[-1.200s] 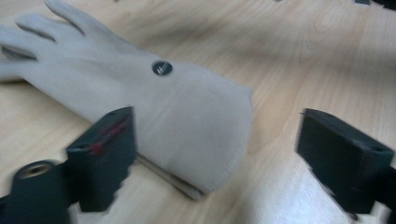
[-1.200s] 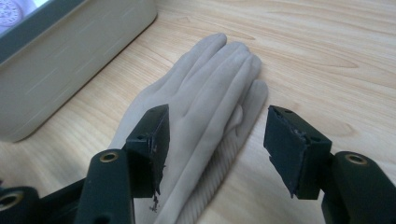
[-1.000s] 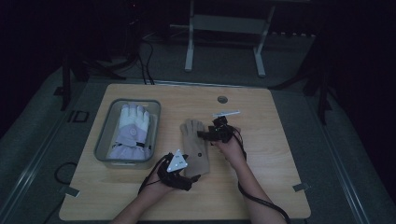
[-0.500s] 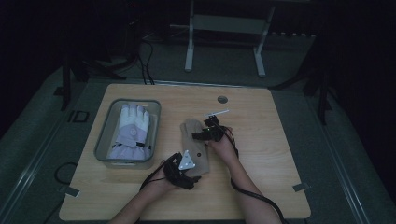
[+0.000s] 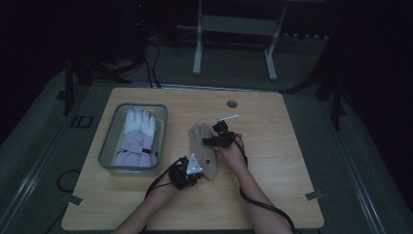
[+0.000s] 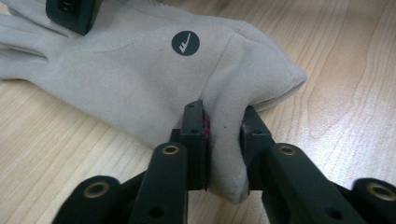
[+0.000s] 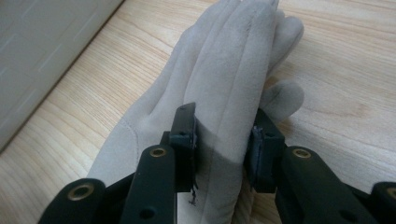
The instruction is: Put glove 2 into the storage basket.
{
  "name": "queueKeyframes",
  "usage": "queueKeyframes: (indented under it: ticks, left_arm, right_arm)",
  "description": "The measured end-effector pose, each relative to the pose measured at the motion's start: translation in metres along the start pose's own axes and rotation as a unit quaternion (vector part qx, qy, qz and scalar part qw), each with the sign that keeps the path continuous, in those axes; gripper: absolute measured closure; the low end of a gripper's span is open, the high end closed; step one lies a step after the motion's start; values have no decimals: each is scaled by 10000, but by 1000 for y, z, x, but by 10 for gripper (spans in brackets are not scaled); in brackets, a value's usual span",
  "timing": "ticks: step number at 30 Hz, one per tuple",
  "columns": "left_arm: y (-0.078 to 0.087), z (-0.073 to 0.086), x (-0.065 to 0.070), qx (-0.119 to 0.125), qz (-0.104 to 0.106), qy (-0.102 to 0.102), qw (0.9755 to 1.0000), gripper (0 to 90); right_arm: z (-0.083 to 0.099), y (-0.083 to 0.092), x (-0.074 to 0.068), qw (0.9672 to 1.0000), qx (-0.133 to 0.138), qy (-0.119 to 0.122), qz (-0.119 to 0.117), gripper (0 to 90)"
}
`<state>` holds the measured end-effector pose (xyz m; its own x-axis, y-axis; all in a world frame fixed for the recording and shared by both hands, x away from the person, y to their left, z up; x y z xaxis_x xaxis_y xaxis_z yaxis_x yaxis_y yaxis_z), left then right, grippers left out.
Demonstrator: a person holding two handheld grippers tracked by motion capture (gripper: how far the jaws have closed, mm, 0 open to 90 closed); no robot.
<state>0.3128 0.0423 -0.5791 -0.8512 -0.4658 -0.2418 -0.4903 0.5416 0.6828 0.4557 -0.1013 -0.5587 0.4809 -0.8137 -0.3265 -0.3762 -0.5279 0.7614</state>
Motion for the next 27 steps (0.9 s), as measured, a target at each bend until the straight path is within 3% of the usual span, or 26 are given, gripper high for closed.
queueKeyframes:
  ticks: [7,20,27]
  left_arm:
    - [10,-8,0,153,-82,151,9997,797]
    - [36,-21,-2,262,-231,82,9994,806]
    - [59,-31,-13,283,-359,15,9990,806]
  right_arm:
    - [-6,15,-3,9998,180,23,-69,686]
    - [-20,46,-20,9986,440,182,-221,685]
    - [-35,61,-36,9972,623,290,-298,685]
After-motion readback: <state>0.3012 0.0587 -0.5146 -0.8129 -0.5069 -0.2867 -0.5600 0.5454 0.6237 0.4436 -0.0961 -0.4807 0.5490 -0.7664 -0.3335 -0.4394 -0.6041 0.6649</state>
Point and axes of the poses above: each handheld gripper's, and its own axes: y roughly backward along the jaws, z roughly out of its underside, x roughly to its right, the point moved 2 cm from there along -y, roughly forward along the jaws, and after that the axes turned 8 degrees about -y, right-handed, at the moved point
